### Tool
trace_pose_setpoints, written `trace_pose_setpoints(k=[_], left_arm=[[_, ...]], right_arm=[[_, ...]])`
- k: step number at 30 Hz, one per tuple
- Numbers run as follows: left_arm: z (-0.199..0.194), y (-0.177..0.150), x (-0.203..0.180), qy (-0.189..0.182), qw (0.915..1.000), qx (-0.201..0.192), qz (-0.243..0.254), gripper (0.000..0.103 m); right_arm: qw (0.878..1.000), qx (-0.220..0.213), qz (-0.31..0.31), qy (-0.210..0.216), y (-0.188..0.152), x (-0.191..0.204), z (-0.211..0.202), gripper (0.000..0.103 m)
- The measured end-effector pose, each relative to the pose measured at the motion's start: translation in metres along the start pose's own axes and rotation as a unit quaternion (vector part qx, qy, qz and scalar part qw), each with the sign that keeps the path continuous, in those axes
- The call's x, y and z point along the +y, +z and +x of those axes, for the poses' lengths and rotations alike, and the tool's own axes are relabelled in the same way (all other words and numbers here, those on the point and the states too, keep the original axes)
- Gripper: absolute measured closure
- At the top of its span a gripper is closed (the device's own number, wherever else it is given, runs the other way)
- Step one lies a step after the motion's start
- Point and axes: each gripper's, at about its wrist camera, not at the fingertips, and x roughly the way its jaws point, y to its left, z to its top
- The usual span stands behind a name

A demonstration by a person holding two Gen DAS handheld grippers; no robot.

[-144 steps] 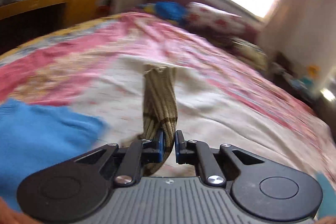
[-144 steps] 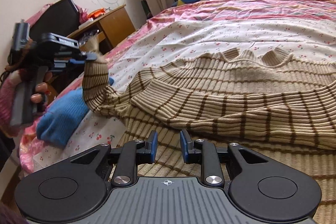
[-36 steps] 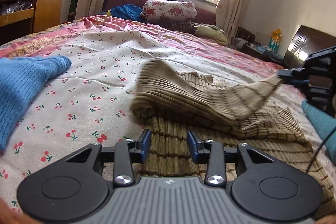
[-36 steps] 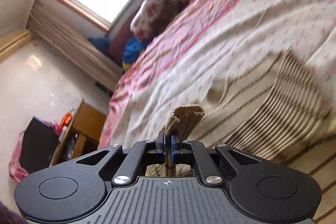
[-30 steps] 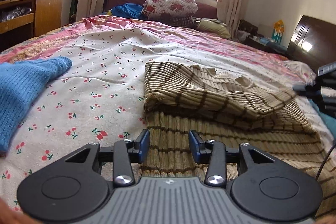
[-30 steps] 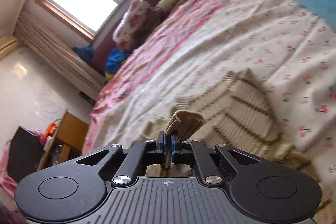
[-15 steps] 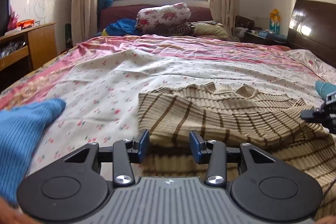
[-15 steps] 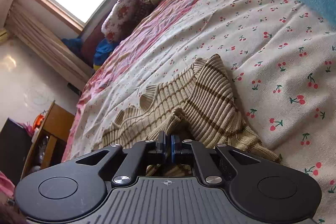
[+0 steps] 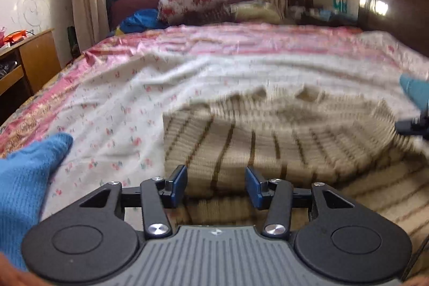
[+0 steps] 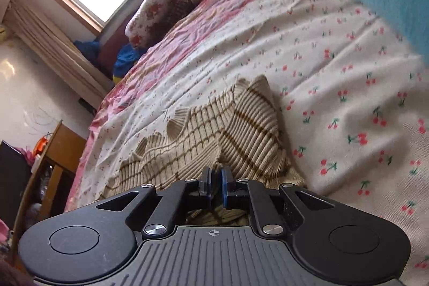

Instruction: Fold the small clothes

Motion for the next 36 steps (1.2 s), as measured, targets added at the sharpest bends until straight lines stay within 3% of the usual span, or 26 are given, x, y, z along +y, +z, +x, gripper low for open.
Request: trace_pose_setpoints(k=[6,13,17,20,23,26,32,34,36], left_arm=[[0.013,0.031,-0.008,-0.016,0.9995,-0.025,0.0,0.05],[0.069,0.06,-0.03,-0.029,0.9989,-0.001,0.037,0.05],[0.108,0.08,-0.038,-0.036,0.9988,0.014,0.032,0.05],[0.139,0.084,-0.039,-0.02,0.9987,0.044,0.018,0.05],[0.165,0.08,-0.036,0.027,0.9964,0.077,0.02,0.05],[0.168,0.079,-0.026,0.033,0.9968,0.072,-0.01,0.05],[0.157,0.082,-0.023,0.05,0.9957,0.069,-0.038,0.05],[0.146,0.085,-0.023,0.056,0.9963,0.058,-0.032,0.05],[0.132,0.087,-0.022,0.059,0.997,0.046,-0.018,0.05]], right_arm=[[0.997,0.009,-0.073,0.016,0.008,0.027,0.011,0.092],[0.986,0.055,-0.159,0.012,0.013,0.061,0.068,0.092],[0.978,0.061,-0.197,-0.006,0.027,0.074,0.106,0.092],[0.975,0.075,-0.208,-0.024,0.033,0.076,0.134,0.092],[0.973,0.057,-0.216,-0.055,0.041,0.07,0.148,0.1],[0.976,0.044,-0.2,-0.08,0.051,0.059,0.15,0.103],[0.973,0.042,-0.211,-0.084,0.051,0.063,0.142,0.103],[0.975,0.033,-0.208,-0.073,0.052,0.067,0.129,0.092],[0.973,0.026,-0.221,-0.066,0.052,0.07,0.113,0.092]])
